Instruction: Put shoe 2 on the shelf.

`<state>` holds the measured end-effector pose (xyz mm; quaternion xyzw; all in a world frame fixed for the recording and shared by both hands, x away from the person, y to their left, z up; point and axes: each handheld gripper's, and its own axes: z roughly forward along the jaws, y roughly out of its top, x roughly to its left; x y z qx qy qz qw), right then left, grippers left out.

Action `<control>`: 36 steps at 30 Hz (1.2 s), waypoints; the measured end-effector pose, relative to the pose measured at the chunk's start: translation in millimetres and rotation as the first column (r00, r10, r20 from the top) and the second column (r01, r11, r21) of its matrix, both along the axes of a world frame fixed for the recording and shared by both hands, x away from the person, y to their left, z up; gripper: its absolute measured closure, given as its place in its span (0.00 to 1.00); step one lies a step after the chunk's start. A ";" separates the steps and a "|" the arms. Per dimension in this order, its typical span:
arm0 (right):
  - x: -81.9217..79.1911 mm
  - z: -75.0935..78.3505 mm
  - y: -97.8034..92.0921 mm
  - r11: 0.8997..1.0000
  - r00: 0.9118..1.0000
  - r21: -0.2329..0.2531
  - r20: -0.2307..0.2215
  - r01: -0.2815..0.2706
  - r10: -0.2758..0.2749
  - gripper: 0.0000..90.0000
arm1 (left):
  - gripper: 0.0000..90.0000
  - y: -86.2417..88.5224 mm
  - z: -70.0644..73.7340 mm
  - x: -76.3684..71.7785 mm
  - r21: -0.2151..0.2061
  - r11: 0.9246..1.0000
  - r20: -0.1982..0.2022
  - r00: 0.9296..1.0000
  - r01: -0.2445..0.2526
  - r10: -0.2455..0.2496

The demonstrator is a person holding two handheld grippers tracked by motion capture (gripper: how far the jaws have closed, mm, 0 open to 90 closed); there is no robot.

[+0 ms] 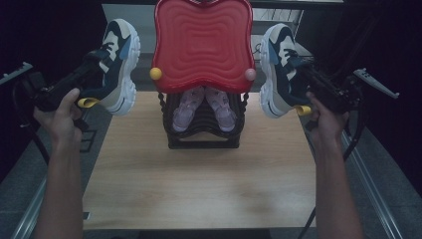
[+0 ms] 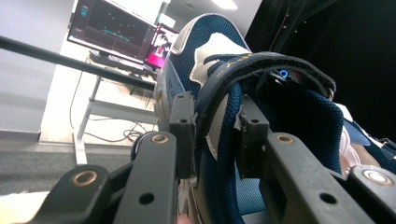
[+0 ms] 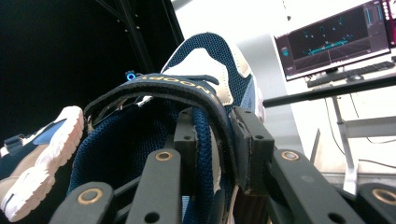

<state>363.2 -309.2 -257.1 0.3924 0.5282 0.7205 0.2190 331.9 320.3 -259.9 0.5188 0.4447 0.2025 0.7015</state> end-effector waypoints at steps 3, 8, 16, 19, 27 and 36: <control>-1.0 11.6 6.3 1.000 1.000 -0.004 0.017 -0.009 0.009 0.81 | 0.81 -3.3 9.2 1.0 0.000 1.000 0.006 1.000 0.006 -0.006; 2.9 28.2 20.6 0.999 0.999 -0.023 0.031 -0.035 0.035 0.81 | 0.81 -11.8 22.6 6.2 0.004 1.000 0.012 1.000 0.011 -0.011; 15.2 48.9 40.5 0.998 0.998 -0.052 0.033 -0.048 0.049 0.81 | 0.81 -30.6 39.5 19.2 0.025 1.000 0.025 1.000 0.015 -0.015; 18.4 54.9 46.5 0.997 0.998 -0.064 0.034 -0.047 0.049 0.81 | 0.81 -37.0 41.9 20.9 0.032 0.999 0.029 0.999 0.022 -0.023; 24.5 65.6 60.4 0.995 0.997 -0.076 0.037 -0.066 0.069 0.81 | 0.81 -51.9 54.5 27.4 0.043 0.999 0.034 0.999 0.029 -0.030; 35.9 80.5 79.0 0.993 0.996 -0.095 0.046 -0.076 0.081 0.81 | 0.81 -73.9 68.4 46.9 0.066 0.997 0.033 0.999 0.031 -0.033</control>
